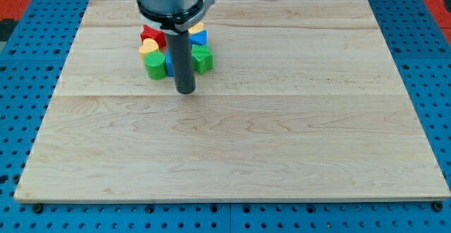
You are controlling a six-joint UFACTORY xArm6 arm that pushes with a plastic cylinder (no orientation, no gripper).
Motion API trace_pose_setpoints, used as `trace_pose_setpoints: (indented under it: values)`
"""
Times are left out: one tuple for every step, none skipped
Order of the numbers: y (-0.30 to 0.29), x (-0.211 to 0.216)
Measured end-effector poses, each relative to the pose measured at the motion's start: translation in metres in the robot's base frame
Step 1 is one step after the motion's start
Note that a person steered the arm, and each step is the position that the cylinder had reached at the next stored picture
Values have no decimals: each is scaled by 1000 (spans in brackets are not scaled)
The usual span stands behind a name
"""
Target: Keep your hand in between the blue cube and the green star
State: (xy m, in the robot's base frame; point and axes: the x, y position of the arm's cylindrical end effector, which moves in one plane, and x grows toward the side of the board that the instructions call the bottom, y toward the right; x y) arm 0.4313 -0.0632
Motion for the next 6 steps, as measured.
trace_pose_setpoints:
  values:
    - [3, 0]
    - [2, 0]
    - [-1, 0]
    - [-1, -12]
    - [3, -57]
    - [-1, -94]
